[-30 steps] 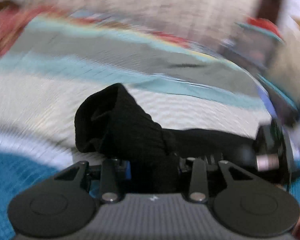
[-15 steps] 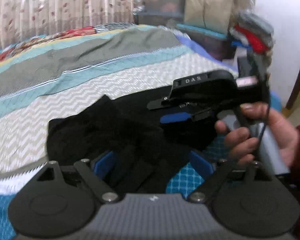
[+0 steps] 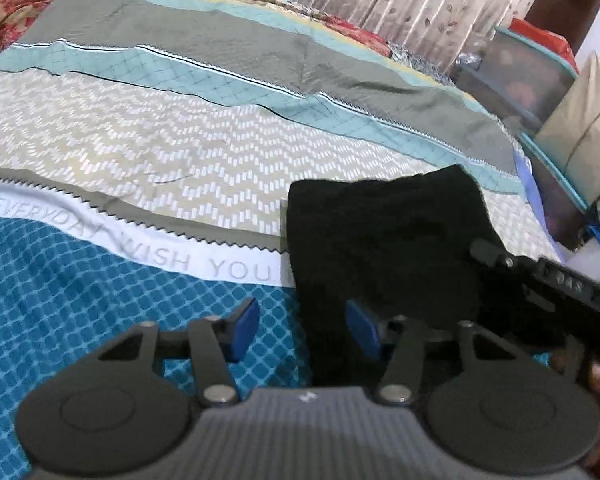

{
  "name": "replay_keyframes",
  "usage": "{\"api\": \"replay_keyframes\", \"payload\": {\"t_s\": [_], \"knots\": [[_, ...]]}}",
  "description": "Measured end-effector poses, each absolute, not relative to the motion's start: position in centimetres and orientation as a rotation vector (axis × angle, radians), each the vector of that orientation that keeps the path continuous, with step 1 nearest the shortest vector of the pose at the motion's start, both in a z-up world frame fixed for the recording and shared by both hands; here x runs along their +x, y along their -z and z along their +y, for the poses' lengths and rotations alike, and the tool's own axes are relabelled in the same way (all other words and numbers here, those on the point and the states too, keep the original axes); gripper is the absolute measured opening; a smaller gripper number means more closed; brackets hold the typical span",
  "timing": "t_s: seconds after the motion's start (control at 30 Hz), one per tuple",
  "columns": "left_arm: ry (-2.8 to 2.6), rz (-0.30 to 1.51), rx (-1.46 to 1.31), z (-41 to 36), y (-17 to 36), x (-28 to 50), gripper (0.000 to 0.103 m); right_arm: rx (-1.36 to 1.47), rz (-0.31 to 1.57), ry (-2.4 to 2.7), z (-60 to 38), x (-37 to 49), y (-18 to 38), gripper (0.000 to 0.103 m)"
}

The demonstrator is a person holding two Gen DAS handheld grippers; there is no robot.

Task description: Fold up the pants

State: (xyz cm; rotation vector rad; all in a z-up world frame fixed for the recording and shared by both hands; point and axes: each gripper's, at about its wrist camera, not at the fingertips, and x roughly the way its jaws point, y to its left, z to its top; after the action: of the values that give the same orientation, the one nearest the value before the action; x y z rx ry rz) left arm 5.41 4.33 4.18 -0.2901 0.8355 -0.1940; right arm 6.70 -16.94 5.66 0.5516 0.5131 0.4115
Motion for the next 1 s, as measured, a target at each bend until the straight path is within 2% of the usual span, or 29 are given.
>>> {"api": "replay_keyframes", "payload": {"t_s": [0.1, 0.13, 0.2, 0.23, 0.37, 0.47, 0.53, 0.6, 0.67, 0.73, 0.83, 0.9, 0.97, 1.0], "knots": [[0.234, 0.836, -0.246, 1.9, -3.9, 6.3, 0.048, 0.523, 0.566, -0.318, -17.0, 6.8, -4.1, 0.023], [0.253, 0.835, -0.231, 1.0, -4.0, 6.4, 0.048, 0.531, 0.628, -0.275, -17.0, 7.4, -2.8, 0.034], [0.294, 0.831, -0.188, -1.1, -4.1, 6.4, 0.048, 0.625, 0.670, -0.237, -18.4, 7.7, -1.2, 0.043], [0.315, 0.830, -0.165, -2.1, -4.1, 6.6, 0.048, 0.679, 0.659, -0.256, -19.3, 7.5, -1.4, 0.047], [0.381, 0.840, -0.077, -5.3, -3.6, 7.5, 0.046, 0.610, 0.506, -0.272, -22.1, 5.6, -5.1, 0.046], [0.353, 0.967, 0.024, -7.2, -0.4, 9.5, 0.050, 0.594, 0.398, -0.157, -25.4, 4.3, -6.1, 0.048], [0.347, 0.964, 0.040, -7.5, 0.7, 9.8, 0.050, 0.607, 0.351, -0.037, -29.6, 2.9, -5.9, 0.059], [0.338, 0.974, 0.053, -7.8, 0.0, 9.6, 0.049, 0.620, 0.335, 0.093, -33.1, 1.9, -5.4, 0.066], [0.352, 0.975, 0.033, -7.5, -1.0, 9.4, 0.051, 0.664, 0.350, 0.205, -36.2, 1.5, -4.4, 0.066], [0.369, 0.967, -0.014, -6.7, -2.1, 9.0, 0.054, 0.702, 0.369, 0.253, -37.9, 1.8, -3.3, 0.071], [0.380, 0.918, -0.101, -5.1, -4.0, 8.5, 0.065, 0.773, 0.421, 0.257, -39.3, 3.2, -1.6, 0.072], [0.378, 0.900, -0.154, -4.2, -5.1, 8.5, 0.068, 0.845, 0.448, 0.197, -40.3, 3.9, -0.2, 0.073], [0.383, 0.910, -0.214, -3.4, -5.9, 9.1, 0.069, 0.833, 0.465, 0.182, -39.8, 3.9, -0.1, 0.069], [0.389, 0.918, -0.245, -3.1, -6.2, 9.5, 0.069, 0.809, 0.478, 0.192, -39.4, 4.0, -0.3, 0.057]]}}
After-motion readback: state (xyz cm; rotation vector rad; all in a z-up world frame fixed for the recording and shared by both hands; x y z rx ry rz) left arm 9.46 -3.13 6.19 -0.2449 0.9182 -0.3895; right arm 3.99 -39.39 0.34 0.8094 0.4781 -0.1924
